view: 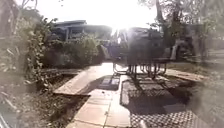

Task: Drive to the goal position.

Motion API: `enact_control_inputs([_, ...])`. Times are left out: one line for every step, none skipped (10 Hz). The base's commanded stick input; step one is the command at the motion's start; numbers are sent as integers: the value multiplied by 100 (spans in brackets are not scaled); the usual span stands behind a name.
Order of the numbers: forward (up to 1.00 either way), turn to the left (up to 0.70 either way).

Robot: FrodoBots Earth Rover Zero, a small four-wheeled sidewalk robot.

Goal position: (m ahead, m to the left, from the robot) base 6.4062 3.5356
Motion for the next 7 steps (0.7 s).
enact_control_inputs([50,-5])
enact_control_inputs([50,-6])
enact_control_inputs([50,-22])
enact_control_inputs([50,-41])
enact_control_inputs([50,-50])
enact_control_inputs([50,-50])
enact_control_inputs([50,-50])
